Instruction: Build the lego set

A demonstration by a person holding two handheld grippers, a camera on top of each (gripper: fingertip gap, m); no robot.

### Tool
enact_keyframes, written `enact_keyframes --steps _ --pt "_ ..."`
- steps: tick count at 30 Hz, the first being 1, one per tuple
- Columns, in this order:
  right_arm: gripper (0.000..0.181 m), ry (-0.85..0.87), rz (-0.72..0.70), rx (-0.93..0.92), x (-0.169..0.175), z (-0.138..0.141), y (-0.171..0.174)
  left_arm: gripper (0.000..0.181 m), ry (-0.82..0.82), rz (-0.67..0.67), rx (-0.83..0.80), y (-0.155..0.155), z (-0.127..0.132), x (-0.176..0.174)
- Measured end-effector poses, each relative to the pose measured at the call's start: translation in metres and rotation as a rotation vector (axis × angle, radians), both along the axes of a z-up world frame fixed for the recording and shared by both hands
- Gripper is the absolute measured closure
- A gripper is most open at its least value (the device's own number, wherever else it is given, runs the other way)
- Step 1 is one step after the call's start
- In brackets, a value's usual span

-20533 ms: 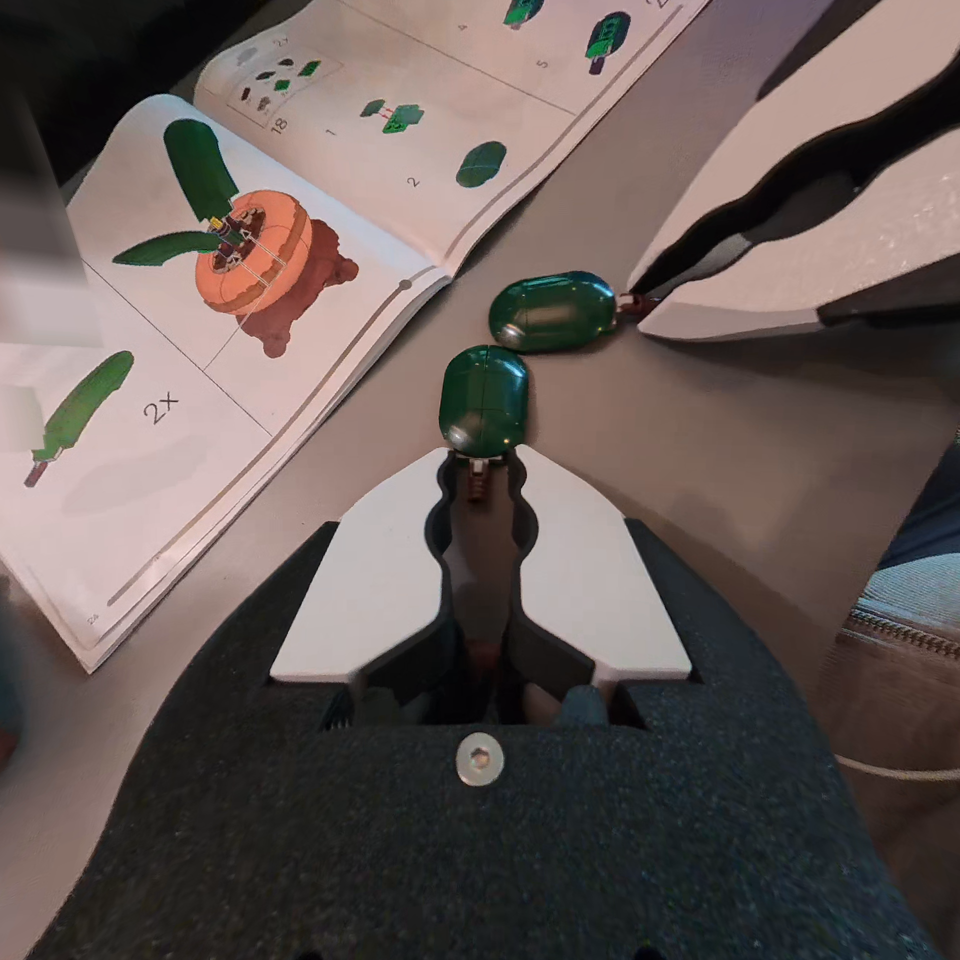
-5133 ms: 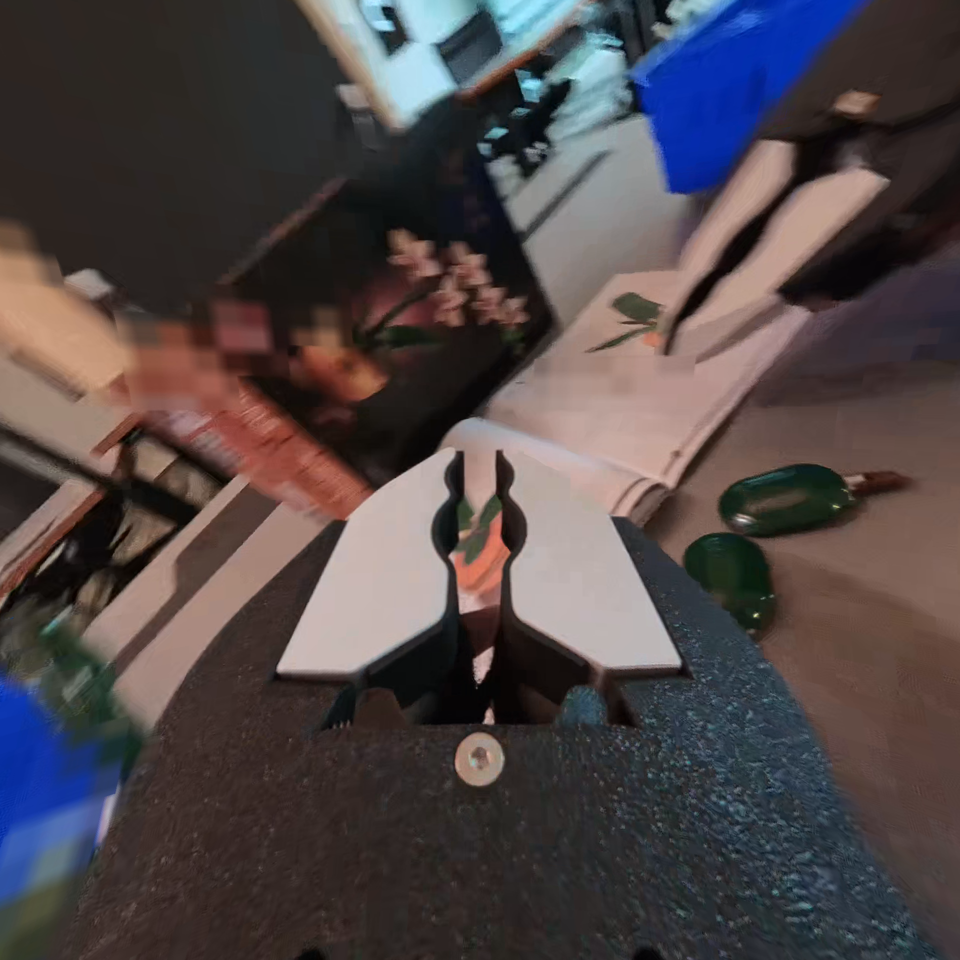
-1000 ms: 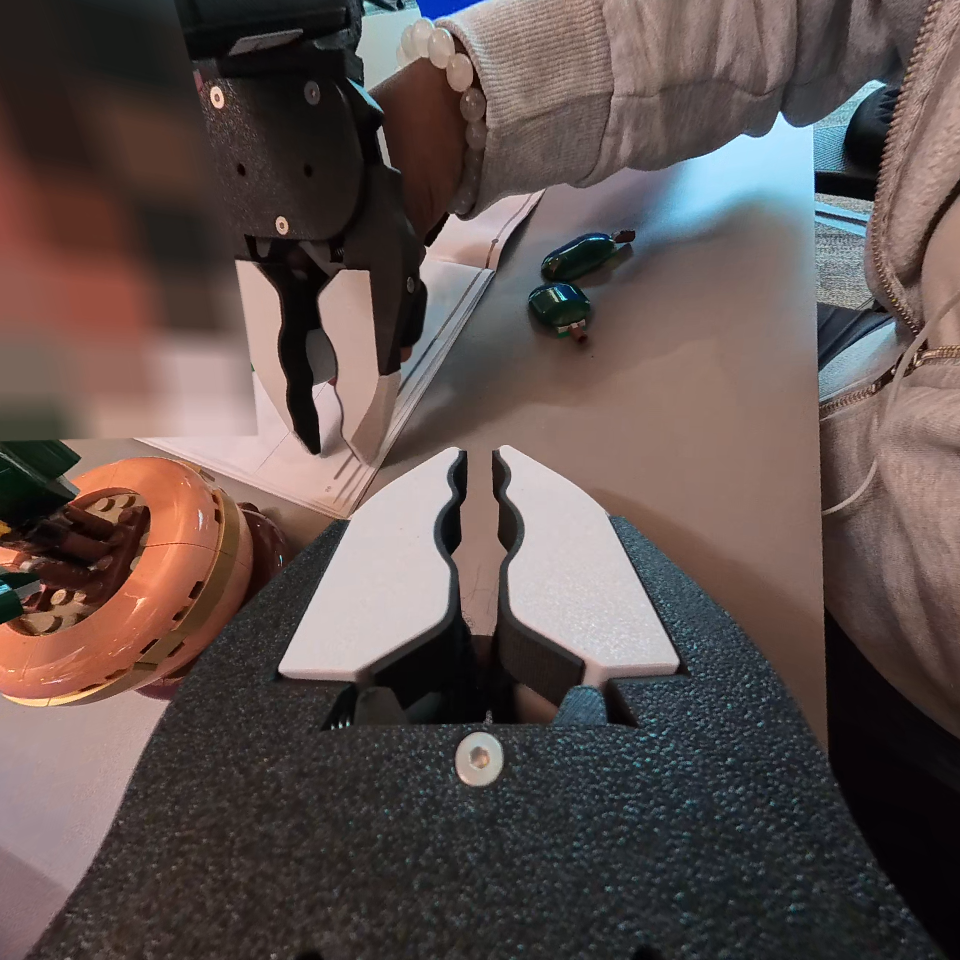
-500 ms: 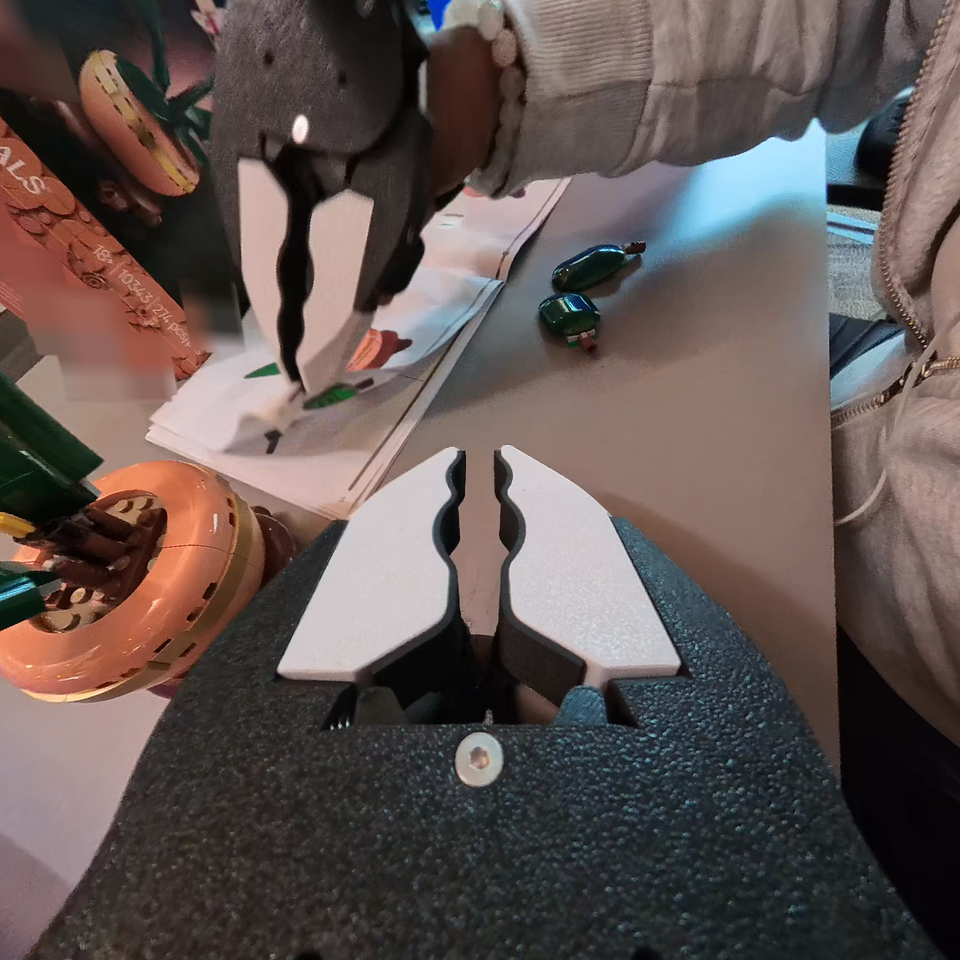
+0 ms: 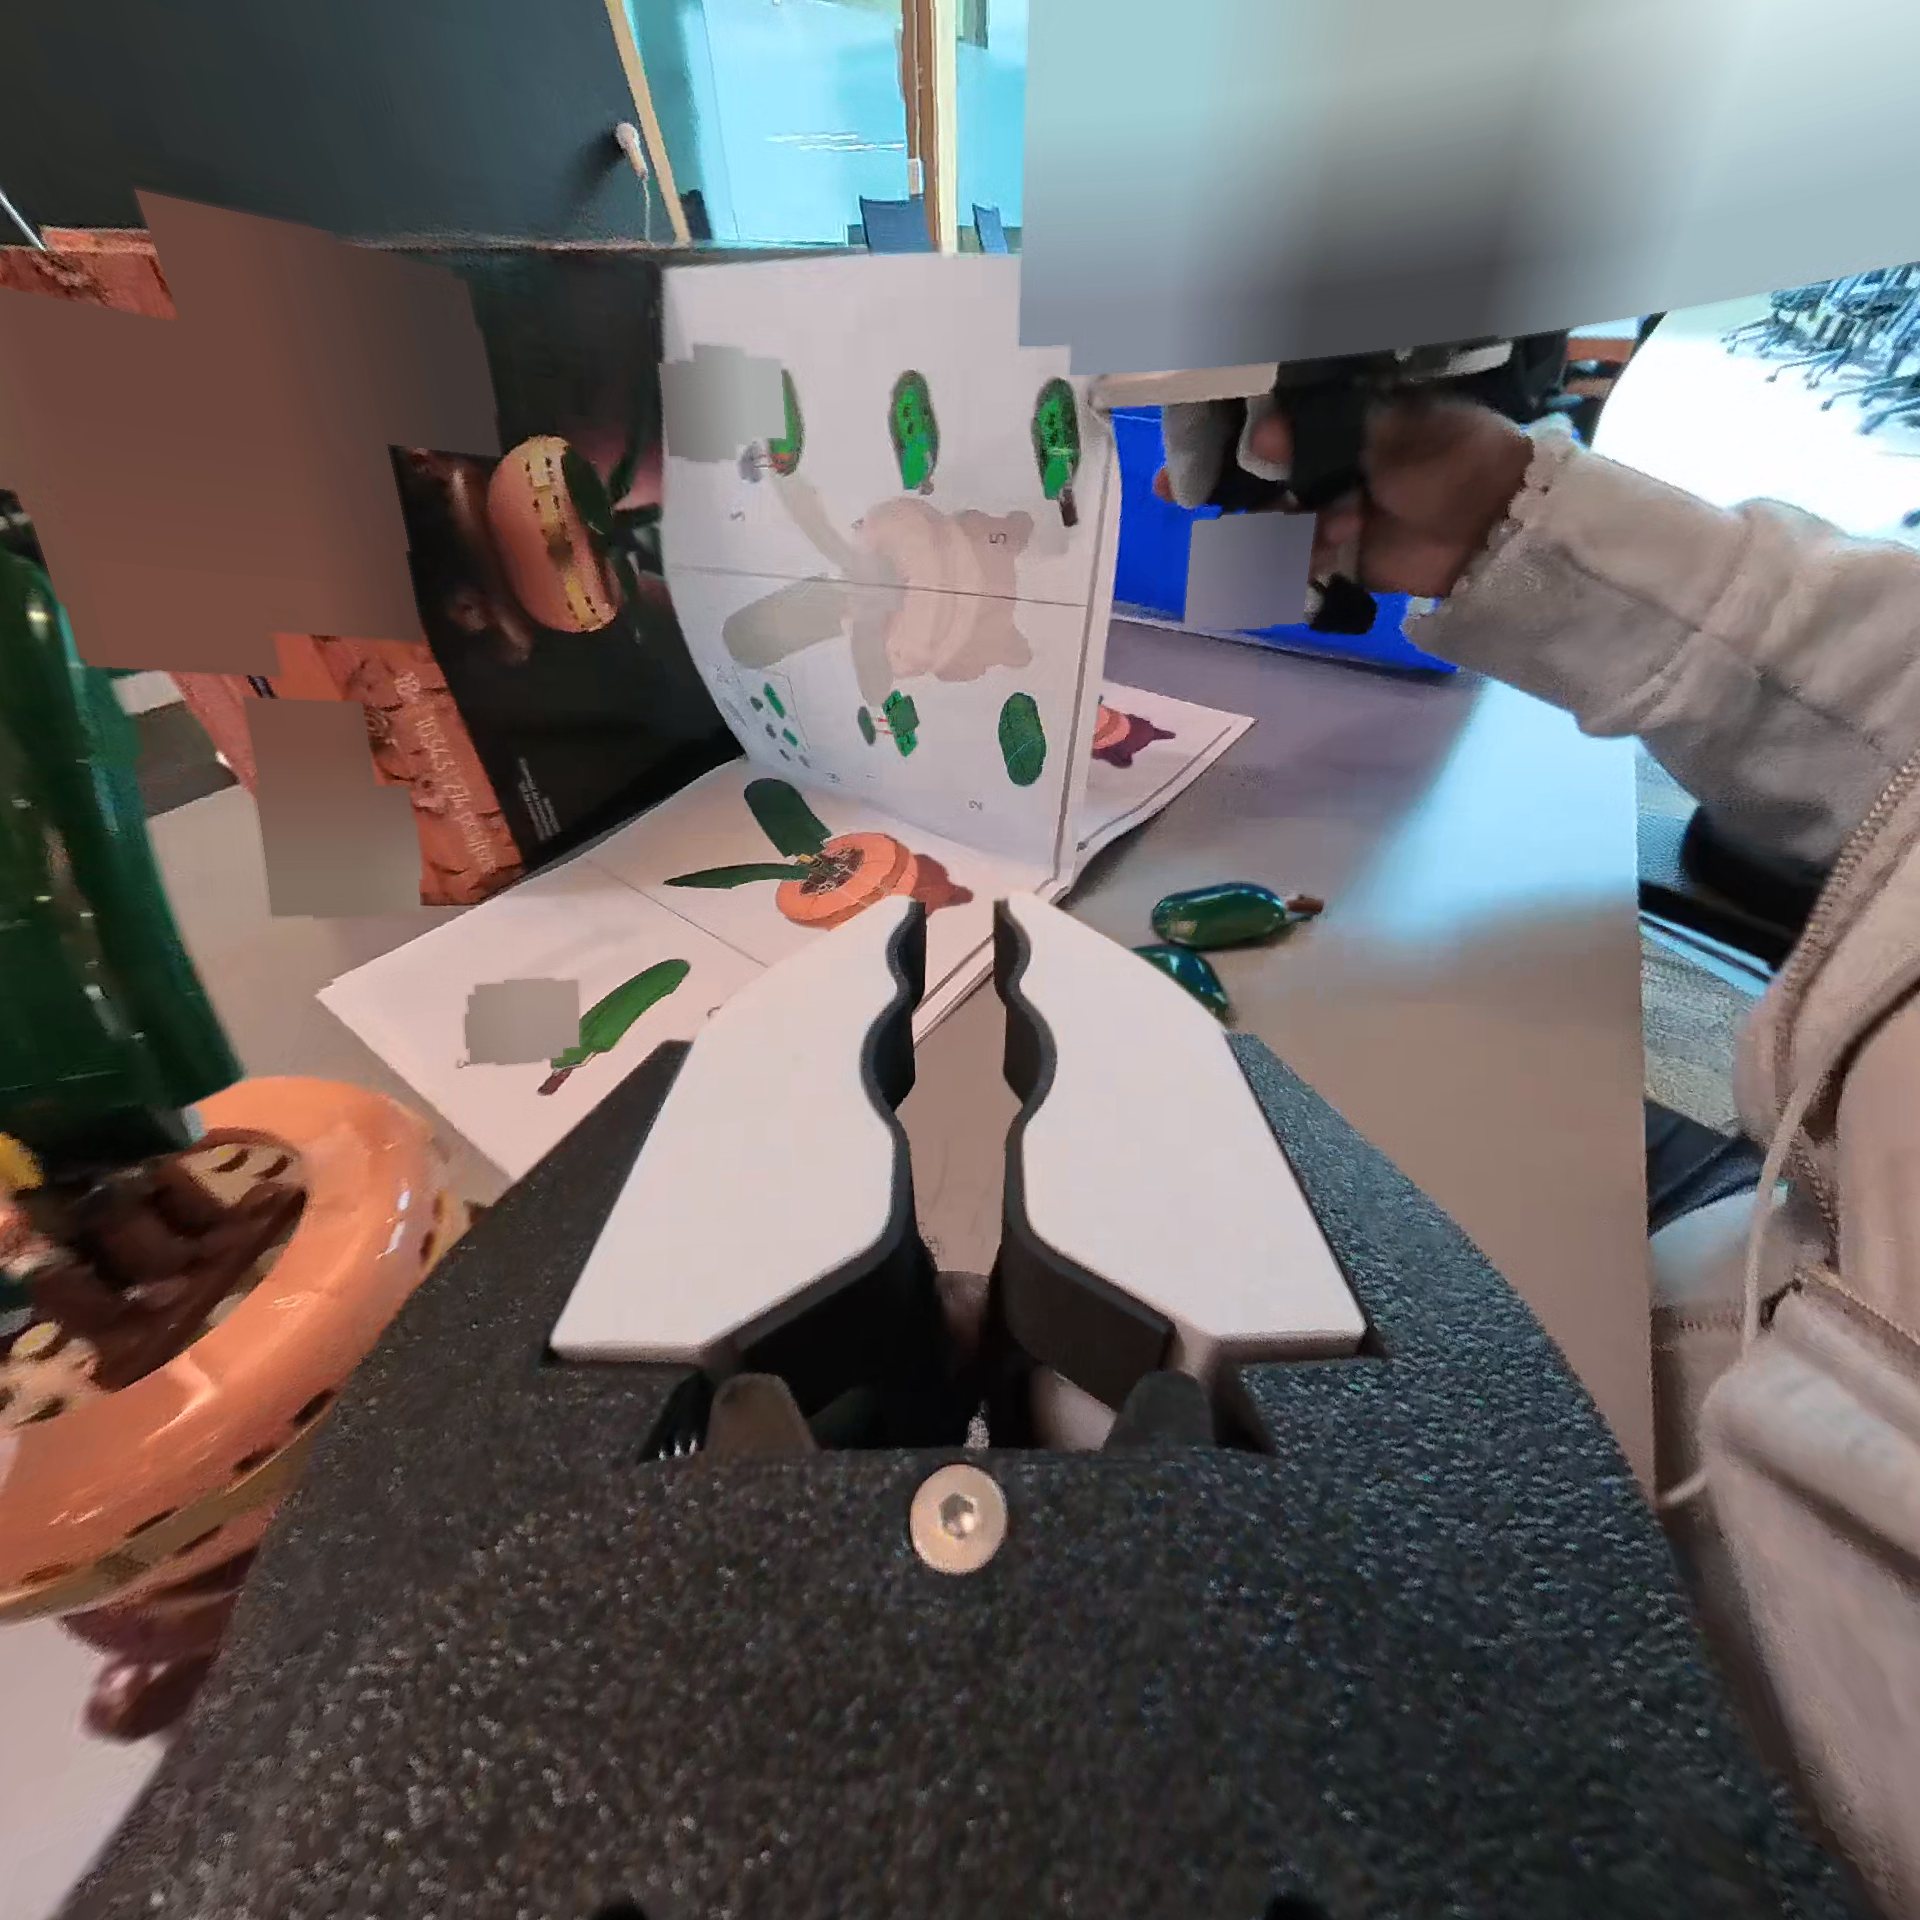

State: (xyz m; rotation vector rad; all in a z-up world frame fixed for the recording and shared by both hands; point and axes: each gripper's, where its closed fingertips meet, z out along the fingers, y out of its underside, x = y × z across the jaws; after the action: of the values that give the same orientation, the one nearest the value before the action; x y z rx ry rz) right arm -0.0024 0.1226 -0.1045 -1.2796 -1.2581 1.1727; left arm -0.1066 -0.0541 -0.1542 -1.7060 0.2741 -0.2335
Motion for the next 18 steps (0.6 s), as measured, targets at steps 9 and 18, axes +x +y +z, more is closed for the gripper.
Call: enact_keyframes --steps 9,18 --pt "0.181 0.059 -0.079 -0.073 0.044 -0.018 0.016 0.168 -0.033 0.134 0.009 0.037 -0.005 0.015" --pt "0.181 0.099 -0.011 -0.123 0.061 -0.030 0.016 0.168 -0.023 0.181 0.001 0.052 -0.014 0.013"
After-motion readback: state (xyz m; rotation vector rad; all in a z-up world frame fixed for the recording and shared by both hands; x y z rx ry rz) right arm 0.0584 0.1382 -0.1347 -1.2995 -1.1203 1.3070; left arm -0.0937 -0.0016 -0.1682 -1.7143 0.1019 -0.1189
